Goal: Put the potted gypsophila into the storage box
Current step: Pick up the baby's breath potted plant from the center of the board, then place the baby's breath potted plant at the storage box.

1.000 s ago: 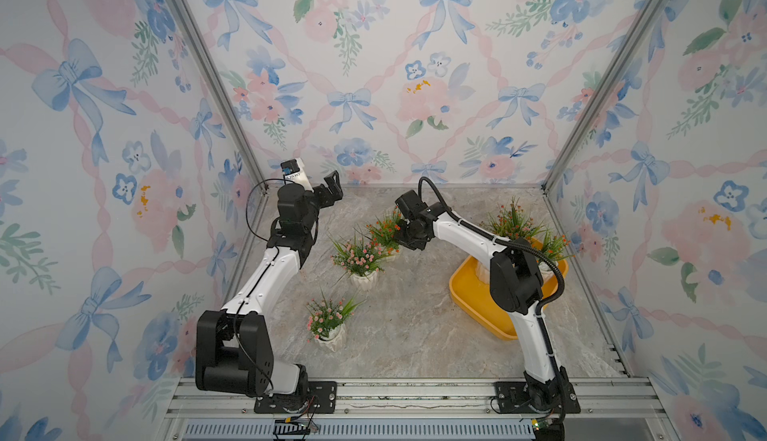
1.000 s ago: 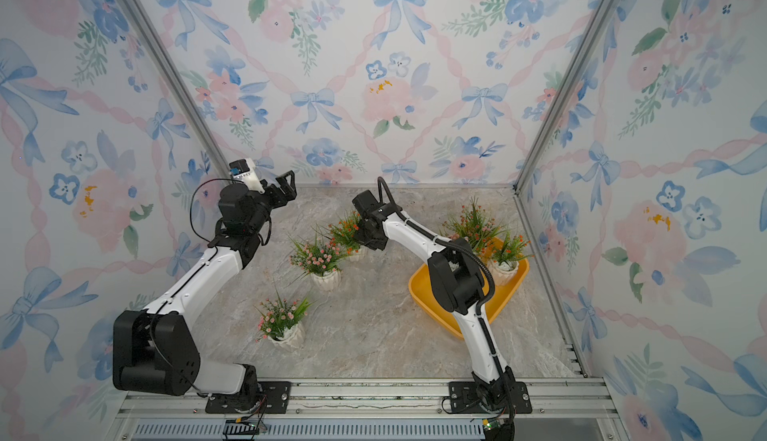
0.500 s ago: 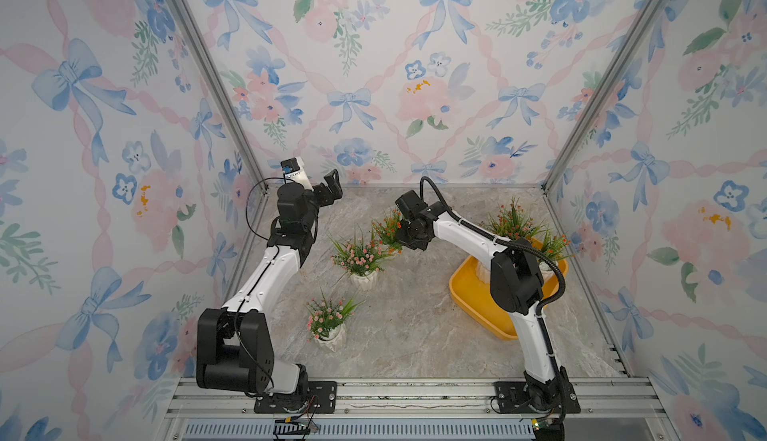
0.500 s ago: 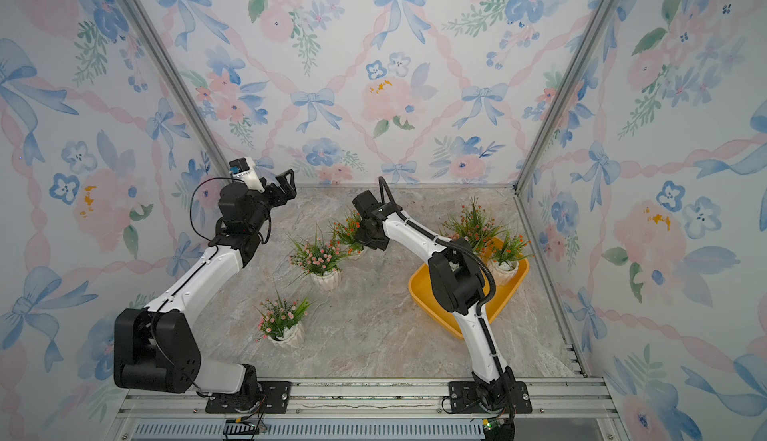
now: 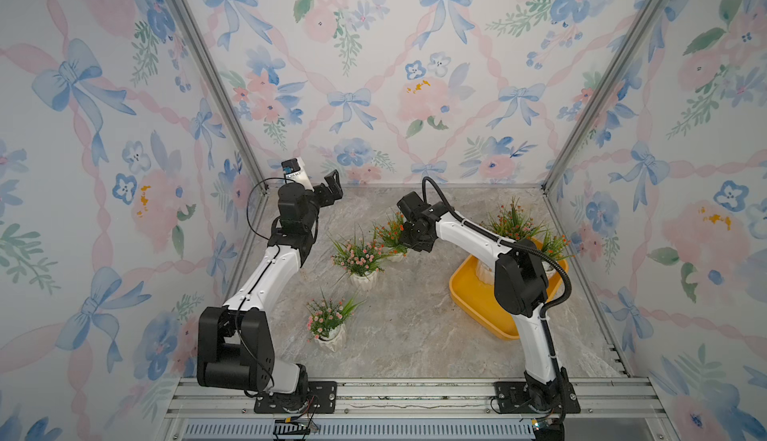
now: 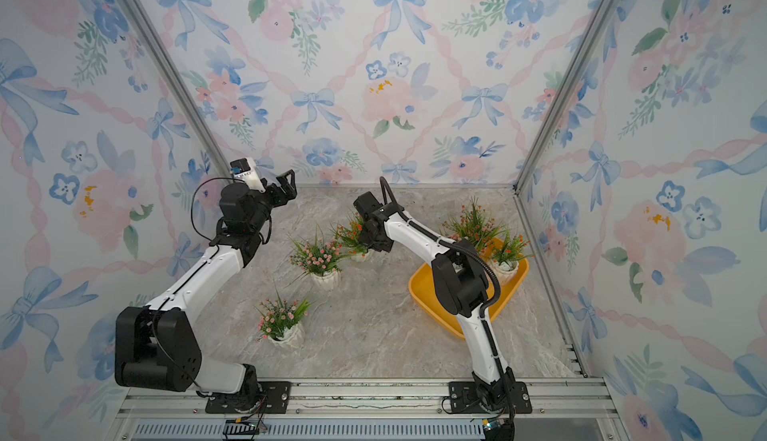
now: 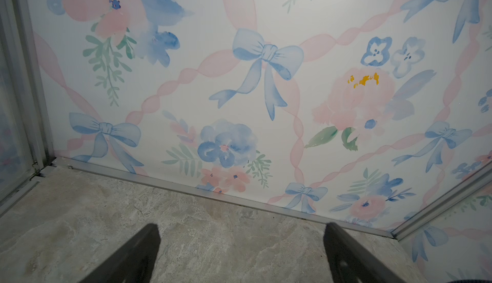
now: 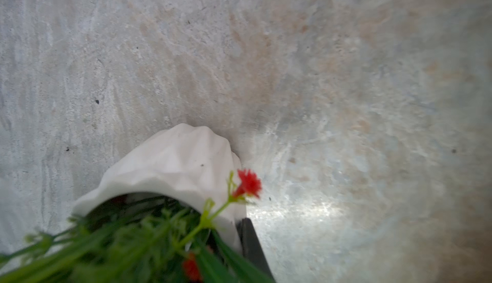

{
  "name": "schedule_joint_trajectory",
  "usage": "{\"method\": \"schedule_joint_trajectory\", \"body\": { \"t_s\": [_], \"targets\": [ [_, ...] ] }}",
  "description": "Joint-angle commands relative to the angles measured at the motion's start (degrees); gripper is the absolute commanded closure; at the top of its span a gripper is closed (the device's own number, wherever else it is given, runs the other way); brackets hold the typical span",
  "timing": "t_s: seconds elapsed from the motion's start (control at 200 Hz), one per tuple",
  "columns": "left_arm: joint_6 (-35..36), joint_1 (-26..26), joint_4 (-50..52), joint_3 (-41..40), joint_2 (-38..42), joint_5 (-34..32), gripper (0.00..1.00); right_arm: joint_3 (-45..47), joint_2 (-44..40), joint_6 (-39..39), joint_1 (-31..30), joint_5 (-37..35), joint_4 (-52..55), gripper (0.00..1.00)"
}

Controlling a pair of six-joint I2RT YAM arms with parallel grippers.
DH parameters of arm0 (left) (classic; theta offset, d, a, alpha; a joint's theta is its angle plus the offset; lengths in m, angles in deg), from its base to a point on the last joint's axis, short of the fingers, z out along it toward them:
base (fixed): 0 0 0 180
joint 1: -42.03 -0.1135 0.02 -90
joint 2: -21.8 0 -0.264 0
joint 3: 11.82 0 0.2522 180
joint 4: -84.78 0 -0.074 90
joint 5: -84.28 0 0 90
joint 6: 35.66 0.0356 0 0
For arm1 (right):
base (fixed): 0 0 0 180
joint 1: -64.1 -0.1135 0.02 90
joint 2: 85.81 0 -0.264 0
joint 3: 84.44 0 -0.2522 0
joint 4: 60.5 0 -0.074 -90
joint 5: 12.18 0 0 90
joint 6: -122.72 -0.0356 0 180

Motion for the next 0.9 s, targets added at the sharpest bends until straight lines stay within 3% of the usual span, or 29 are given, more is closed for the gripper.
{"method": "schedule_joint_trajectory", "body": {
  "t_s": [0.0, 0.375, 0.895],
  "targets": [
    [2.6, 0.7, -1.7, 2.2, -1.2, -0.7, 0.02, 1.5, -6.3, 0.9, -0.2, -2.9, 0.8, 1.0],
    [3.1, 3.9, -2.2, 5.5, -5.1, -0.7, 0.02, 11.7, -21.1, 1.2, 0.9, -7.9, 1.7, 1.0],
    [0.7, 9.8, -3.7, 10.8, -12.2, 0.1, 0.02, 40.9, -53.9, -3.3, 4.5, -15.2, 12.7, 1.0]
  ]
}}
